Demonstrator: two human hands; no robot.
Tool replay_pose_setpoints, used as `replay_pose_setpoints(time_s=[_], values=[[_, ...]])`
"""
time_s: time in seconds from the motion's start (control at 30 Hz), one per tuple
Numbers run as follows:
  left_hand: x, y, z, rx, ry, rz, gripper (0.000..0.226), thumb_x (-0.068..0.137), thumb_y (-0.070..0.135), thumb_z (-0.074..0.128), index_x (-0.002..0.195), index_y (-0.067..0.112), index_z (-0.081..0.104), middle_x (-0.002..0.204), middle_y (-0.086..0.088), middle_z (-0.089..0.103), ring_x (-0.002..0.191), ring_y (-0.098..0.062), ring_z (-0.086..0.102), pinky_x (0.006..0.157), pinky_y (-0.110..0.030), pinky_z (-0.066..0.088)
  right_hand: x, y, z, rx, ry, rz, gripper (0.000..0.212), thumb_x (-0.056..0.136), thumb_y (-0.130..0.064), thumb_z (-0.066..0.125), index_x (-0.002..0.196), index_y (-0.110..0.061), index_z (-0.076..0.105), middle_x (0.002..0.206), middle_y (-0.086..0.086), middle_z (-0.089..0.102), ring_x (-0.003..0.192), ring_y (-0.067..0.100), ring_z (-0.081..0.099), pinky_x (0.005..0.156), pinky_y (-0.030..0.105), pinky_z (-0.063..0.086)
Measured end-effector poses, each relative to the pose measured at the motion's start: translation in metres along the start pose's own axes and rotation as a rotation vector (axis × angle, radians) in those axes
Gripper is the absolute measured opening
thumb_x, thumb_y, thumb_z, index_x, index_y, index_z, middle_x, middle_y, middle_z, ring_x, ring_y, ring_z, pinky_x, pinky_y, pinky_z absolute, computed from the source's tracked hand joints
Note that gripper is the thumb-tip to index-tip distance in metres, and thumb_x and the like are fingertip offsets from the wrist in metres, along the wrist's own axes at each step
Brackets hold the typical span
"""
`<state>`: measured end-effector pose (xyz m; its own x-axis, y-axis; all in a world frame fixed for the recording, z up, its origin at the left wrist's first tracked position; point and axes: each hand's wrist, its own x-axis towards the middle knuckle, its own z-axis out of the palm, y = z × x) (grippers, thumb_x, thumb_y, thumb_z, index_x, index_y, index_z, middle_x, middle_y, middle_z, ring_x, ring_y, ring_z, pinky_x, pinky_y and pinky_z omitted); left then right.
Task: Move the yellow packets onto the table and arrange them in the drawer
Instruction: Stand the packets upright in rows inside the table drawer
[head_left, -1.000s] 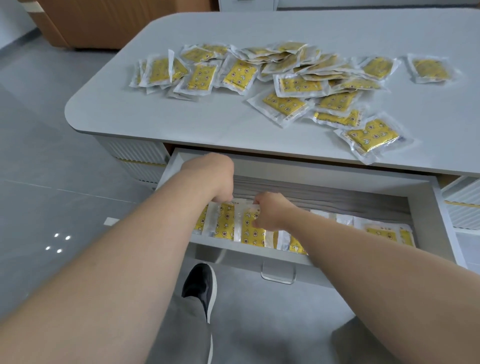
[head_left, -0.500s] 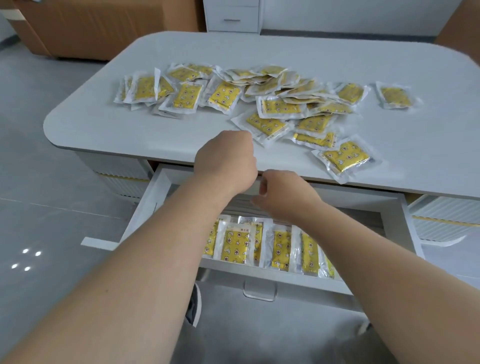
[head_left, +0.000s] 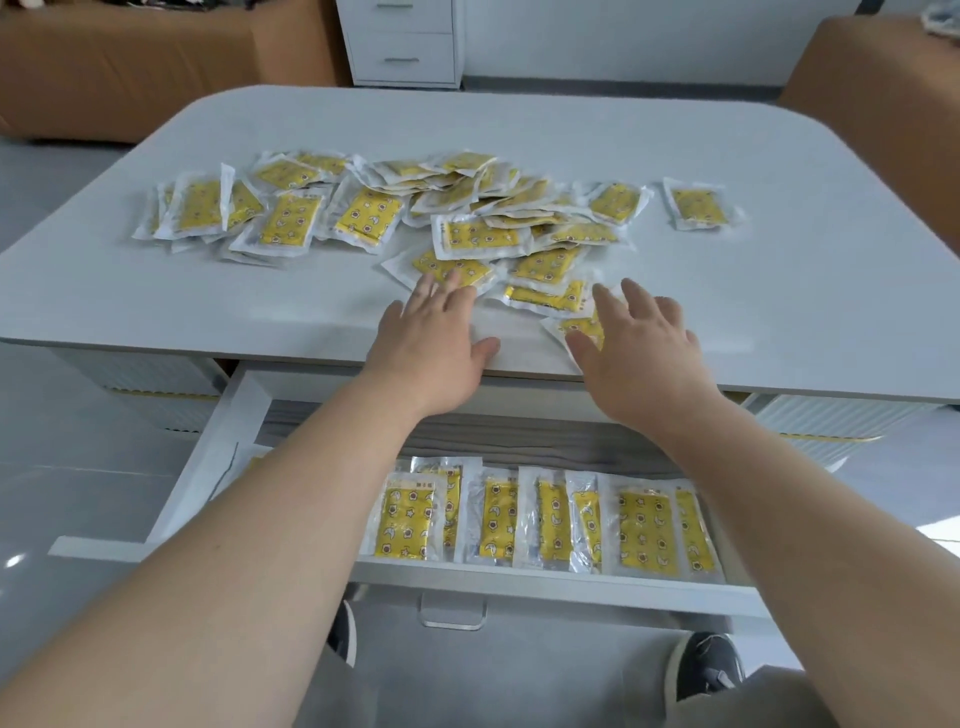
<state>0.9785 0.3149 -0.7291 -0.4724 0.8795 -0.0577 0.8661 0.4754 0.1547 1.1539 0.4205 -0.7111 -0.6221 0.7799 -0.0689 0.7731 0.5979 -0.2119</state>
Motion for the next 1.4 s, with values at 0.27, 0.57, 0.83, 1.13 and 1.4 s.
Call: replay_pose_setpoints(time_s=[0.27, 0.57, 0.83, 1.13, 1.4], values=[[-0.006, 0.009, -0.002, 0.134, 0.119, -0.057, 0.052, 0.105, 0.044, 0.035, 0.143, 0.010, 0.045, 0.133, -0.015, 0.057, 0.121, -0.035, 0.051, 0.099, -0.044, 0.040, 0.008, 0.023, 0.006, 0.056, -0.056, 0.100, 0.050, 0.101, -0.057, 0.041, 0.131, -0.017, 0.044, 0.130, 0.011, 0.047, 0.123, 0.035, 0.047, 0.102, 0.048, 0.039], [-0.011, 0.006, 0.005, -0.101, 0.214, -0.095, 0.016, 0.100, 0.023, 0.055, 0.104, 0.010, 0.063, 0.116, -0.007, 0.052, 0.113, -0.029, 0.047, 0.089, -0.042, 0.047, 0.005, 0.022, 0.003, 0.129, -0.015, 0.213, 0.074, 0.090, -0.064, 0.057, 0.143, -0.017, 0.034, 0.136, 0.016, 0.048, 0.129, 0.038, 0.042, 0.107, 0.048, 0.034], [-0.004, 0.001, 0.012, -0.143, 0.145, -0.261, 0.064, 0.090, 0.051, 0.065, 0.138, 0.012, 0.046, 0.136, -0.011, 0.050, 0.128, -0.032, 0.043, 0.106, -0.047, 0.040, -0.003, 0.015, 0.000, 0.392, 0.144, 0.126, 0.066, 0.087, -0.028, 0.075, 0.139, -0.021, 0.035, 0.128, 0.010, 0.041, 0.096, 0.028, 0.055, 0.077, 0.035, 0.046], [-0.015, 0.011, 0.005, -0.189, 0.214, -0.327, 0.097, 0.077, 0.057, 0.077, 0.149, 0.012, 0.030, 0.133, -0.016, 0.049, 0.123, -0.036, 0.048, 0.100, -0.045, 0.042, -0.004, 0.011, -0.009, 0.861, 0.120, 0.263, 0.015, 0.085, -0.014, 0.075, 0.095, -0.021, 0.065, 0.094, 0.000, 0.072, 0.080, 0.016, 0.070, 0.058, 0.028, 0.060], [-0.019, 0.005, -0.012, -0.645, 0.218, -0.368, 0.037, 0.089, 0.033, 0.073, 0.119, 0.015, 0.062, 0.108, -0.002, 0.065, 0.095, -0.024, 0.063, 0.069, -0.030, 0.044, -0.009, 0.003, -0.012, 0.968, 0.003, 0.232, 0.020, 0.088, -0.032, 0.079, 0.095, -0.016, 0.068, 0.084, -0.001, 0.075, 0.058, 0.015, 0.072, 0.050, 0.028, 0.059]])
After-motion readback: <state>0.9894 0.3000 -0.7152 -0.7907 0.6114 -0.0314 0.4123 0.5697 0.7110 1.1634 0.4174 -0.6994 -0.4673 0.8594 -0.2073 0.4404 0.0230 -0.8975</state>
